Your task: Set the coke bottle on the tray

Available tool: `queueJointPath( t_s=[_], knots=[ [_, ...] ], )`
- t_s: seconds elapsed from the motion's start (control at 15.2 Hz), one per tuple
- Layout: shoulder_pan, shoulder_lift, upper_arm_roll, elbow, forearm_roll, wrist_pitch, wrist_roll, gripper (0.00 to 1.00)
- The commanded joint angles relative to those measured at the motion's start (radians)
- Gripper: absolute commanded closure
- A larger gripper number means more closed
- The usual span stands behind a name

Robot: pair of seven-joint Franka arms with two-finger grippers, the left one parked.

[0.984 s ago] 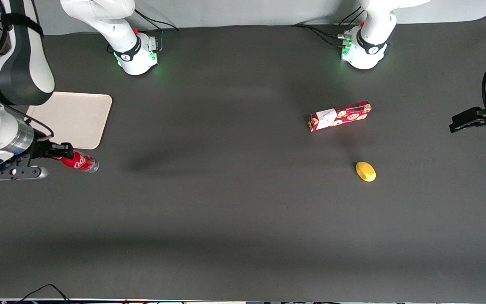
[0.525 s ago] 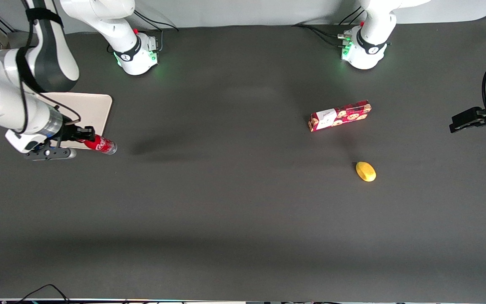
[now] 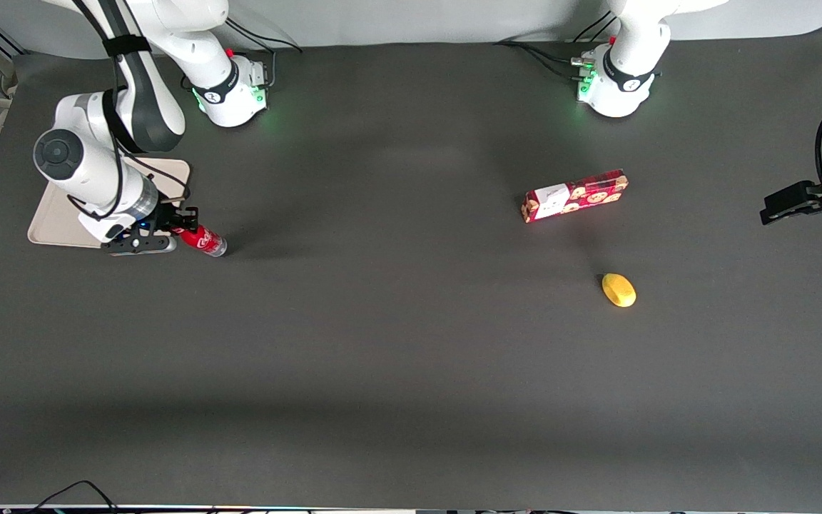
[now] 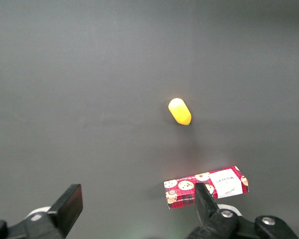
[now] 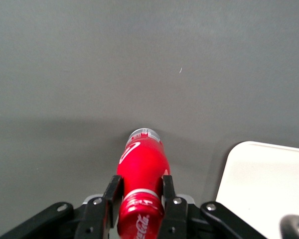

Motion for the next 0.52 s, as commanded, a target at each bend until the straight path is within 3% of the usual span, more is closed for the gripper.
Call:
queueJointPath(
  t_s=[0.0,0.46],
  knots=[
    [0.007,-0.051,-0.003,-0.067,-0.007,0.046,0.022,1.00],
    [0.007,-0.049,-0.003,-0.072,-0.047,0.043,0.021,1.00]
  ],
)
